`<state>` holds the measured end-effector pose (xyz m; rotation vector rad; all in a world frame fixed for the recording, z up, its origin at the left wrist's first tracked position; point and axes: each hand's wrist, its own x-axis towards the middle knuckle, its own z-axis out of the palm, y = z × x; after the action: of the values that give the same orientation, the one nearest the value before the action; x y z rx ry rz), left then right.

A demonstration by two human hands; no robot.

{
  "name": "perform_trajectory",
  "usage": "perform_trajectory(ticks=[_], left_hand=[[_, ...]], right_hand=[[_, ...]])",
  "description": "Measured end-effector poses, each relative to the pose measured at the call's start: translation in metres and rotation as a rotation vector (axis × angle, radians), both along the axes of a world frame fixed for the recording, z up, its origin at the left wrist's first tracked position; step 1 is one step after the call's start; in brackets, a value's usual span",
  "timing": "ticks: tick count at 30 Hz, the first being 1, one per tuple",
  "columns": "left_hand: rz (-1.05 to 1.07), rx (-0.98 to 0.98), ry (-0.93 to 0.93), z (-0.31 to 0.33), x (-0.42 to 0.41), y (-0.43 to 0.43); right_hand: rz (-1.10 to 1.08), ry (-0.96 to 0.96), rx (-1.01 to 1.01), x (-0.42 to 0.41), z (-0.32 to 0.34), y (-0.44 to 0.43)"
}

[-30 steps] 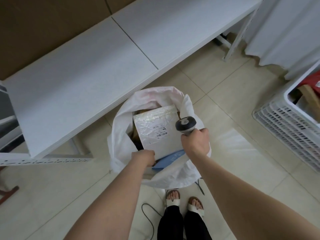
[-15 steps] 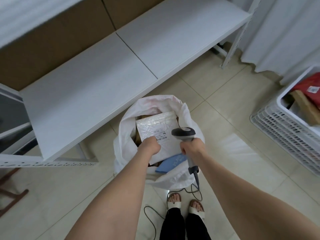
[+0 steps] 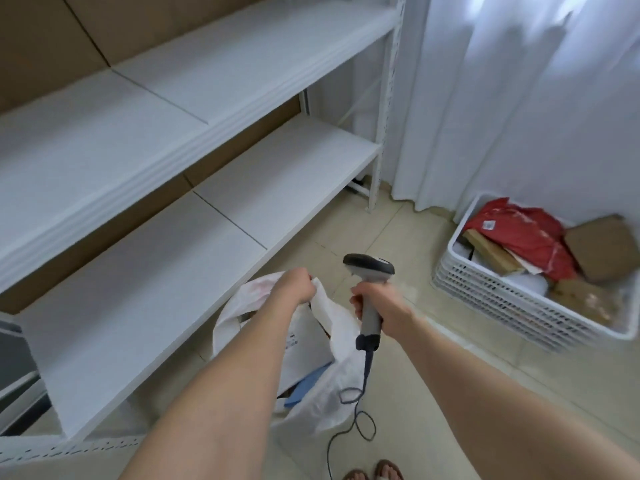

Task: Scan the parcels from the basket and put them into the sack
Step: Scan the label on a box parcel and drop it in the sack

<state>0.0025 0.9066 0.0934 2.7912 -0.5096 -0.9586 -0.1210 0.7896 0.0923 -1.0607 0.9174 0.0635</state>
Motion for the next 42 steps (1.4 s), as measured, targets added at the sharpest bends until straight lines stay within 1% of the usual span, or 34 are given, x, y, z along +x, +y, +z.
perform_trajectory(ticks=[4, 10, 16, 18, 23, 28, 31, 38, 42], left_hand=[[-0.077, -0.097, -0.100, 0.045, -0.008, -0.055], [-0.241, -0.199, -0.172, 0.101, -0.042, -0.162], [-0.386, -0.212, -0.210, 0.122, -0.095, -0.288], [-0.406, -0.209, -0.225, 0.124, -0.113, -0.333], [-0.436, -0.199, -0.204, 0.113, -0.161, -0.435], [-0.476, -0.155, -0.192, 0.094, -0.188, -0.515], [-0.507, -0.131, -0.185, 0.075, -0.194, -0.561], [-0.538, -0.109, -0.126, 0.024, -0.193, -0.667], [-0.569, -0.075, -0.062, -0.019, -0.178, -0.735]], right_hand=[[-0.182, -0.027, -0.047, -0.021, 0.045, -0.038], [-0.372, -0.053, -0.052, -0.068, 0.090, -0.119], [-0.500, -0.083, -0.023, -0.121, 0.106, -0.224], [-0.532, -0.085, -0.006, -0.138, 0.106, -0.264], [-0.602, -0.084, 0.108, -0.181, 0.100, -0.365], [-0.673, -0.059, 0.140, -0.207, 0.080, -0.443], [-0.722, -0.068, 0.189, -0.217, 0.065, -0.484], [-0.807, 0.001, 0.236, -0.214, 0.017, -0.586], [-0.844, 0.071, 0.259, -0.204, -0.023, -0.651]])
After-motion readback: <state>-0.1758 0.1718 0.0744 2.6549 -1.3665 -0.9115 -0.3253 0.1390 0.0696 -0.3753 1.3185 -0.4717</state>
